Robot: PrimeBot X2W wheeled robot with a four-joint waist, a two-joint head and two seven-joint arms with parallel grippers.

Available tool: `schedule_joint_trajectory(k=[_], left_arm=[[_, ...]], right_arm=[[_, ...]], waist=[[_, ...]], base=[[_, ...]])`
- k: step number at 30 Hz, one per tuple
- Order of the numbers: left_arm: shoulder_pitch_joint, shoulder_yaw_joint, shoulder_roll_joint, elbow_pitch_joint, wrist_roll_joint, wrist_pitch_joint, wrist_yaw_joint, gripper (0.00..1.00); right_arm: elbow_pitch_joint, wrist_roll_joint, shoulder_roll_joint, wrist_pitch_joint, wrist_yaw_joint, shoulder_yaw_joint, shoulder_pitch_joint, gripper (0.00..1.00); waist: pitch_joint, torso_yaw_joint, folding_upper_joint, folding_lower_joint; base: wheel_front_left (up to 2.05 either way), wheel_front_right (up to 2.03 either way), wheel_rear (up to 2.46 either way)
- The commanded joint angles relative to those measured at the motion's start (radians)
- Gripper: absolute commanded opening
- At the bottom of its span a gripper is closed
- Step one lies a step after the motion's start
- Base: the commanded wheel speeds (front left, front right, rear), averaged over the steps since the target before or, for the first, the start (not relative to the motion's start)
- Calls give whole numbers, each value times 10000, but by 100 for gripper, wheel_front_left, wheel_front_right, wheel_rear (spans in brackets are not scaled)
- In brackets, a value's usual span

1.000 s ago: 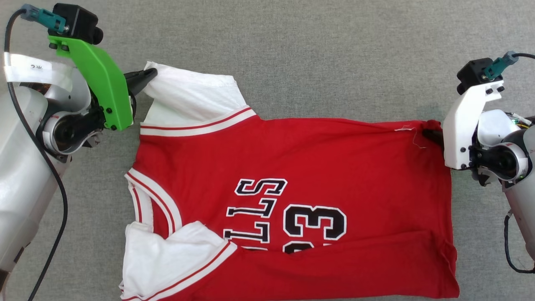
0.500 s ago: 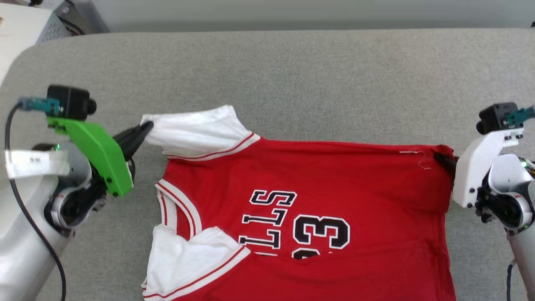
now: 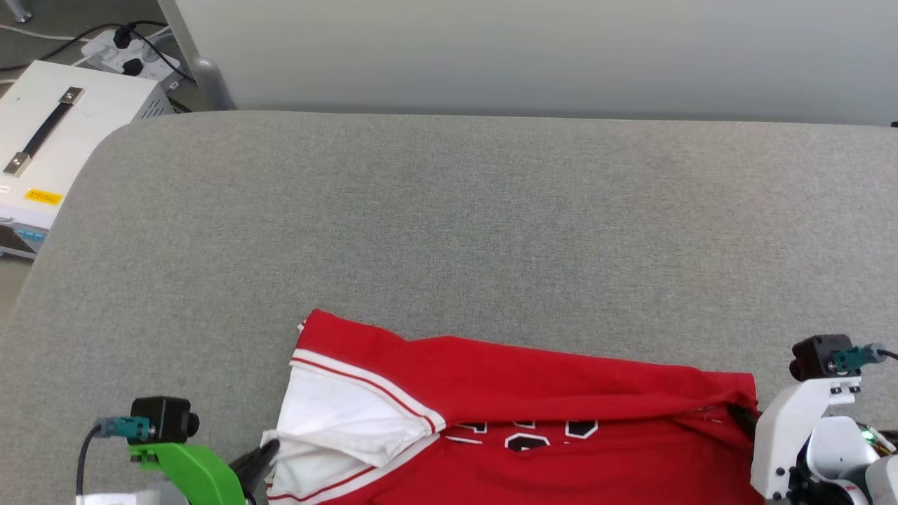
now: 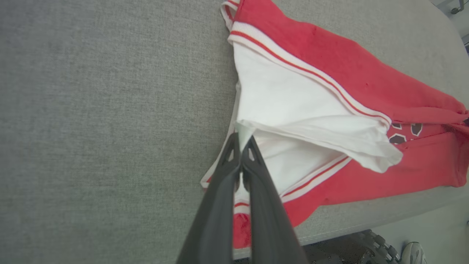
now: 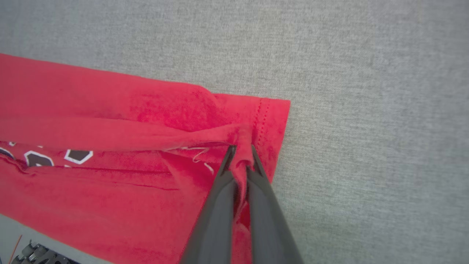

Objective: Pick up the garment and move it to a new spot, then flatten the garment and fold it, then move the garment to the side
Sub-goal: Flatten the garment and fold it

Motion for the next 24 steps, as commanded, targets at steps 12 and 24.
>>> schedule_joint_trajectory(k=[12,24], left_arm=[[297,-557,-1103,1172,304,-712,-152,100],[-354,-485,-1498,1301,1811,-2605,0,100]], right_arm=[[-435,-768,974,-490,-7,-476,1589,100],[-1651,-954,1340,-2269,-7,-558,1640,100]], waist=[[-79,-102,0,0],[-333,-330,0,0]], base=[[0,0,0],[0,0,0]])
